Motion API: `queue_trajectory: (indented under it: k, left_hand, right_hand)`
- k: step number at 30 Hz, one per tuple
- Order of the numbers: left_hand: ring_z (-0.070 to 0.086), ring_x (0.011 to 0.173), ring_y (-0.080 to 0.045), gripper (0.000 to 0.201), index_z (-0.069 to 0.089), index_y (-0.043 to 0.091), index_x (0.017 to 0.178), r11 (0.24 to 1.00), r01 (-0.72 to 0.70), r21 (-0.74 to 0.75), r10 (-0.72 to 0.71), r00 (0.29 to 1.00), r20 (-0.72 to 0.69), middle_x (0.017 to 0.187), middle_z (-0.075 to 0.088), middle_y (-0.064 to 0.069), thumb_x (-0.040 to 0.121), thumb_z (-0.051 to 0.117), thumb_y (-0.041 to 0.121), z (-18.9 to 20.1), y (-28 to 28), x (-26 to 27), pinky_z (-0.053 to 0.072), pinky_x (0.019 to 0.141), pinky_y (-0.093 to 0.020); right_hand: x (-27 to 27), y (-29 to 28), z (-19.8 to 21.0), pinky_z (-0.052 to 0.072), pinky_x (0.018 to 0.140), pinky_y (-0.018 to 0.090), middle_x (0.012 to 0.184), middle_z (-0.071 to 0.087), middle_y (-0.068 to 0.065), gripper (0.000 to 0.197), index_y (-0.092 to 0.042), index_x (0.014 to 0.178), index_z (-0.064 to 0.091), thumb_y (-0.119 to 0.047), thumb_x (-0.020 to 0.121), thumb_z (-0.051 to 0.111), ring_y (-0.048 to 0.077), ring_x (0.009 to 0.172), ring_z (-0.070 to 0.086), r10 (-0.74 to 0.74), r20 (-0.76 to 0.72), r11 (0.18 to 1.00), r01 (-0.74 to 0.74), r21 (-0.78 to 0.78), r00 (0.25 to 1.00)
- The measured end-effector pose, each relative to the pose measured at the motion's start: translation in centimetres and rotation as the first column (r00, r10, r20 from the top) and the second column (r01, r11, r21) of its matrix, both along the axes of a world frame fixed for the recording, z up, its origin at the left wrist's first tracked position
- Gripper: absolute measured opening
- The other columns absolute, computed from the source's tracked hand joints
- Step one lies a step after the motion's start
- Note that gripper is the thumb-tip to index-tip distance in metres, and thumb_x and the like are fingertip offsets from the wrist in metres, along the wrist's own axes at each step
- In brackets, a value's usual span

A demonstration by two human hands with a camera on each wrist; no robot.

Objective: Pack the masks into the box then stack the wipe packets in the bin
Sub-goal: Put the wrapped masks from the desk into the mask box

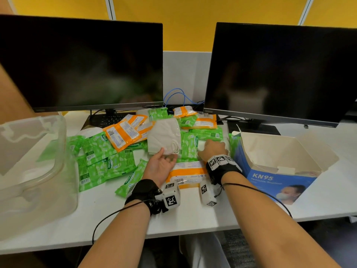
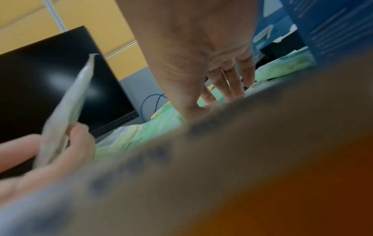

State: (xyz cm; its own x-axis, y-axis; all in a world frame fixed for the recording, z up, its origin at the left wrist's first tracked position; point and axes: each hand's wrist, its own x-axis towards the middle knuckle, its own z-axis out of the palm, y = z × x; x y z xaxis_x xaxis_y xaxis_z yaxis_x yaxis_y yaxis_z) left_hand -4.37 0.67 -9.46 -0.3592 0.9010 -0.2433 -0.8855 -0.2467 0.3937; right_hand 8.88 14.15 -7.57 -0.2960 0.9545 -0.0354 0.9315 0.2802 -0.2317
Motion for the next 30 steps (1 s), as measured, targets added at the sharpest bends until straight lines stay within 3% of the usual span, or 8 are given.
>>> queue_trajectory:
  k: [6, 9, 11, 14, 17, 21, 26, 30]
  left_hand:
    - [0.061, 0.096, -0.021, 0.019, 0.055, 0.011, 0.112, 1.0, -0.001, 0.017, 0.001, 1.0, 0.005, 0.102, 0.068, -0.009, 0.094, 0.05, 0.014, -0.1, -0.3, -0.1, 0.057, 0.08, -0.034]
    - [0.061, 0.082, -0.015, 0.012, 0.058, 0.011, 0.1, 0.999, -0.003, 0.032, 0.002, 1.0, 0.01, 0.079, 0.067, -0.004, 0.089, 0.055, 0.014, -0.3, -0.2, -0.2, 0.052, 0.09, -0.034]
    - [0.063, 0.076, -0.014, 0.007, 0.058, 0.012, 0.094, 0.998, -0.041, 0.055, 0.039, 0.999, 0.032, 0.073, 0.066, -0.003, 0.092, 0.052, 0.015, -0.2, -0.5, -0.5, 0.058, 0.081, -0.033]
    - [0.061, 0.082, -0.013, 0.009, 0.059, 0.015, 0.094, 0.993, -0.1, 0.059, 0.097, 0.994, 0.052, 0.083, 0.064, -0.002, 0.085, 0.058, 0.015, 0.7, -1.2, -0.7, 0.059, 0.073, -0.027]
    - [0.062, 0.087, -0.014, 0.04, 0.06, 0.014, 0.102, 0.985, -0.153, 0.079, 0.151, 0.988, 0.042, 0.091, 0.069, -0.005, 0.066, 0.075, 0.009, 2.3, -1.8, -0.1, 0.06, 0.07, -0.026]
    - [0.072, 0.084, -0.013, 0.02, 0.06, 0.016, 0.106, 0.976, -0.171, 0.135, 0.173, 0.985, -0.001, 0.094, 0.074, -0.004, 0.086, 0.058, 0.012, 5.6, -1.7, 2.7, 0.059, 0.073, -0.025]
    - [0.072, 0.086, -0.016, 0.023, 0.058, 0.013, 0.111, 0.99, -0.003, 0.144, 0.027, 0.986, -0.165, 0.102, 0.073, -0.008, 0.089, 0.056, 0.017, 9.1, 0.4, 7.2, 0.059, 0.076, -0.027]
    - [0.07, 0.094, -0.017, 0.027, 0.052, 0.014, 0.125, 0.982, 0.121, 0.146, -0.073, 0.952, -0.296, 0.118, 0.066, -0.009, 0.098, 0.046, 0.015, 11.2, 2.2, 10.7, 0.058, 0.081, -0.03]
  right_hand:
    - [-1.4, -2.6, 3.3, 0.043, 0.087, 0.037, 0.105, 0.066, 0.006, 0.019, -0.015, 0.104, 0.063, -0.022, 0.091, 0.051, 0.026, 0.104, 0.059, 0.093, 0.14, 0.953, -0.129, 0.275, 0.986]
    - [-1.2, -4.7, 8.0, 0.041, 0.081, 0.04, 0.095, 0.066, 0.009, 0.022, -0.011, 0.101, 0.06, -0.025, 0.089, 0.047, 0.031, 0.098, 0.058, 0.209, -0.019, 0.839, -0.169, 0.517, 0.978]
    - [-0.2, -6.2, 12.2, 0.039, 0.069, 0.039, 0.093, 0.066, 0.012, 0.025, -0.009, 0.108, 0.055, -0.025, 0.095, 0.041, 0.035, 0.09, 0.061, 0.274, -0.186, 0.781, -0.106, 0.615, 0.944]
    - [3.6, -7.0, 17.1, 0.038, 0.063, 0.037, 0.094, 0.064, 0.016, 0.029, -0.012, 0.117, 0.045, -0.034, 0.102, 0.032, 0.039, 0.086, 0.061, 0.276, -0.416, 0.815, 0.018, 0.58, 0.867]
    - [8.5, -6.2, 19.2, 0.047, 0.065, 0.041, 0.088, 0.061, 0.011, 0.024, -0.016, 0.099, 0.046, -0.037, 0.1, 0.035, 0.033, 0.08, 0.057, 0.254, -0.585, 0.858, 0.099, 0.504, 0.77]
    - [15.0, -5.3, 19.9, 0.045, 0.059, 0.037, 0.079, 0.057, 0.004, 0.022, -0.017, 0.092, 0.047, -0.035, 0.1, 0.037, 0.023, 0.07, 0.055, 0.217, -0.68, 0.828, 0.237, 0.508, 0.701]
    - [20.2, -5.5, 19.8, 0.03, 0.06, 0.03, 0.081, 0.05, 0.006, 0.025, -0.014, 0.11, 0.051, -0.032, 0.102, 0.036, 0.026, 0.072, 0.048, -0.015, -0.416, 0.743, 0.289, 0.604, 0.909]
    - [20.9, -5.1, 18.4, 0.038, 0.065, 0.031, 0.094, 0.062, 0.011, 0.02, -0.018, 0.114, 0.056, -0.023, 0.098, 0.046, 0.029, 0.08, 0.056, -0.059, -0.133, 0.848, 0.12, 0.517, 0.989]
